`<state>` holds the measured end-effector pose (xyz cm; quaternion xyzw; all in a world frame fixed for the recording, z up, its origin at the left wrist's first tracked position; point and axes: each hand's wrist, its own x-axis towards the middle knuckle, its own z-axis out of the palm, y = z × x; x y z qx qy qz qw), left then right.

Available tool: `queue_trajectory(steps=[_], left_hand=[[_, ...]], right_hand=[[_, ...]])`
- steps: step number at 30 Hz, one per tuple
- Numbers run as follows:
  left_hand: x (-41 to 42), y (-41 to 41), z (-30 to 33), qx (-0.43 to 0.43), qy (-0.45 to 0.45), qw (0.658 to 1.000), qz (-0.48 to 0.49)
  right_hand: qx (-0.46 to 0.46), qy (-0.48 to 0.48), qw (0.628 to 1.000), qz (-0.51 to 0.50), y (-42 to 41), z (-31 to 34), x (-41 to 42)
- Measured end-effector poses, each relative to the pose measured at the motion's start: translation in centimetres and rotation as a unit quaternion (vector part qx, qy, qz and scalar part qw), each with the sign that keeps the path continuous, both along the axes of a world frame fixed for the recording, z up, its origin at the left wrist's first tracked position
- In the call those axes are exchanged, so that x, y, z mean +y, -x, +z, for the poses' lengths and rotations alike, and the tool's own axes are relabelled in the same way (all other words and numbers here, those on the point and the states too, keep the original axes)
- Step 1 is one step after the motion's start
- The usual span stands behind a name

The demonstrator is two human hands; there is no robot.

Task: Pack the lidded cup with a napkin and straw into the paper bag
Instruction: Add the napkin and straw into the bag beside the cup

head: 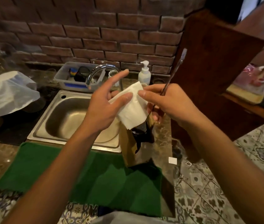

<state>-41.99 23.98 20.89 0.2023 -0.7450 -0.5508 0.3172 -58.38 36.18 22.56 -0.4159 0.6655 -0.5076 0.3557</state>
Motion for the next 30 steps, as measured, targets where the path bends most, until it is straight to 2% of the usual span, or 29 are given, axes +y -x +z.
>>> queue_trajectory(steps=[4, 10, 15, 18, 23, 26, 30], left_hand=[[1.1, 2.0, -0.5, -0.008, -0.006, 1.000, 0.024], [1.3, 4.0, -3.1, -0.019, -0.005, 0.997, 0.075], [-0.2, 3.4, -7.7, -0.127, 0.069, 0.983, 0.114], [-0.4, 2.9, -9.5, -0.159, 0.067, 0.979, 0.112], [-0.9, 2.4, -11.1, -0.267, 0.186, 0.941, 0.090], [-1.5, 1.9, -11.7, -0.262, 0.199, 0.940, 0.088], [-2.2, 0.7, -12.5, -0.221, 0.137, 0.960, 0.107]], right_hand=[[0.002, -0.005, 1.000, 0.027, 2.2, -1.0, 1.3], [0.011, 0.005, 1.000, -0.003, 4.4, -2.0, 1.7], [-0.077, 0.050, 0.991, -0.102, 4.8, -2.2, 0.4], [-0.114, 0.056, 0.982, -0.137, 3.9, -2.8, -0.7], [-0.169, 0.032, 0.967, -0.188, 2.1, -5.0, -2.1], [-0.096, -0.018, 0.972, -0.213, 1.3, -6.5, -2.9], [0.157, -0.129, 0.954, -0.221, 0.4, -8.8, -3.9]])
